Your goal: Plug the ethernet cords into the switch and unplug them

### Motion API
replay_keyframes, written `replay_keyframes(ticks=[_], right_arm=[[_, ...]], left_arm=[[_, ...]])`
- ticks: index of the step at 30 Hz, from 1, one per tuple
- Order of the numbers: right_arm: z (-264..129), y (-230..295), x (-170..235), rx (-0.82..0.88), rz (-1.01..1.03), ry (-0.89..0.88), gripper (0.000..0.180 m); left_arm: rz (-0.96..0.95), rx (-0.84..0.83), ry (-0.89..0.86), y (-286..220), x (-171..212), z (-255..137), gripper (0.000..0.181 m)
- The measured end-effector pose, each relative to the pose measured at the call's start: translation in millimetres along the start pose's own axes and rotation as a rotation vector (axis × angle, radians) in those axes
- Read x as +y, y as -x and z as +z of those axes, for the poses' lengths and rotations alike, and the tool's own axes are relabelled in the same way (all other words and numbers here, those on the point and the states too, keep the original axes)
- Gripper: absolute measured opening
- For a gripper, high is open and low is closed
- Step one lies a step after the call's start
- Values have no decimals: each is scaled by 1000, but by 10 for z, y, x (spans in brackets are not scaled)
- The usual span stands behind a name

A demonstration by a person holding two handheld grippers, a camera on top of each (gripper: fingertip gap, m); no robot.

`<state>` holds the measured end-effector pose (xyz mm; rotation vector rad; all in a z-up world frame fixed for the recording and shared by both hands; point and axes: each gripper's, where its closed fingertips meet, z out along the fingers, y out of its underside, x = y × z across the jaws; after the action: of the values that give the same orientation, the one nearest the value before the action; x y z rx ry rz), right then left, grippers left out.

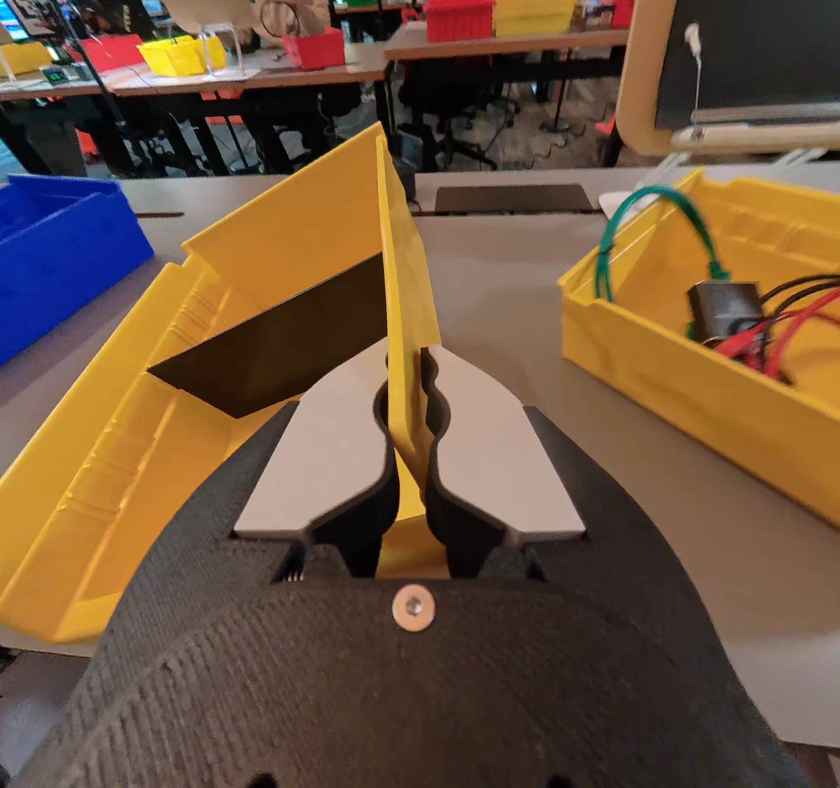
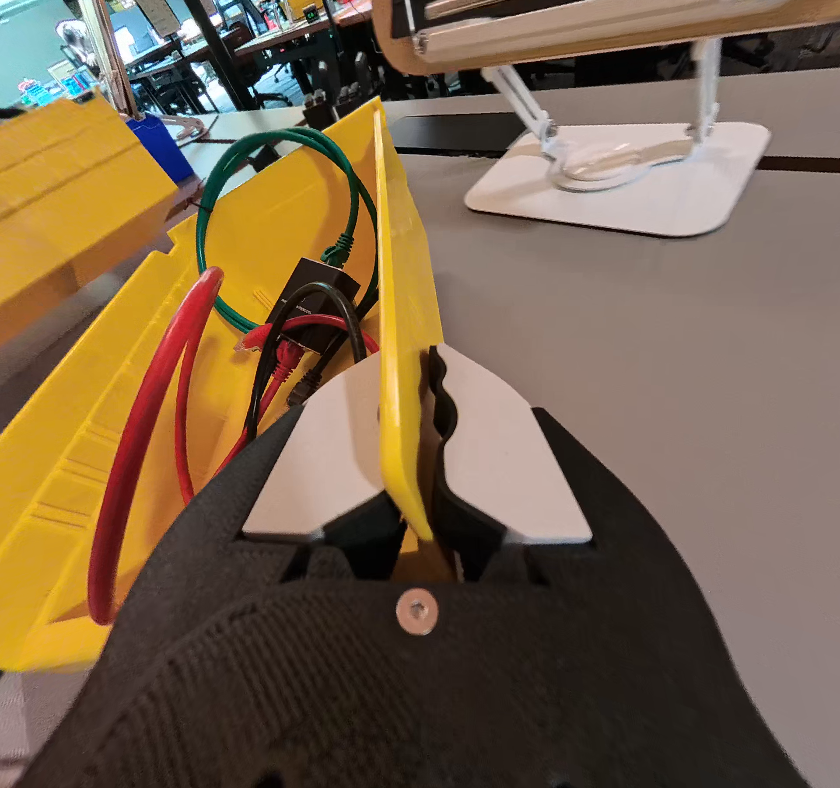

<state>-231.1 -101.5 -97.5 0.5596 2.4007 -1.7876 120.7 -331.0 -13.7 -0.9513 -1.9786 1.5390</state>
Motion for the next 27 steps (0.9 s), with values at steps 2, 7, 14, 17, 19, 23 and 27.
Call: replay_keyframes(ticks=[2, 7, 14, 17, 19, 23, 27], right_arm=[[258, 255, 85, 3, 35, -13, 10], [817, 1056, 370, -44, 170, 4, 15], [1184, 2464, 528, -118, 116, -5, 45], [1224, 2992, 652, -202, 62, 31, 67], [1230, 3279, 727, -268, 66, 65, 70], [1231, 3705, 807, -396, 188, 112, 73], [1333, 3915, 856, -460, 173, 140, 67]], left_arm=[[-14, -7, -41, 94, -151, -103, 6], [-7, -66, -161, 321, -523, -469, 6], [22, -125, -242, 496, -789, -847, 6], [30, -124, -254, 496, -848, -918, 5], [28, -119, -262, 487, -877, -946, 5], [14, -99, -274, 464, -895, -959, 5], [7, -83, -274, 432, -891, -942, 5]])
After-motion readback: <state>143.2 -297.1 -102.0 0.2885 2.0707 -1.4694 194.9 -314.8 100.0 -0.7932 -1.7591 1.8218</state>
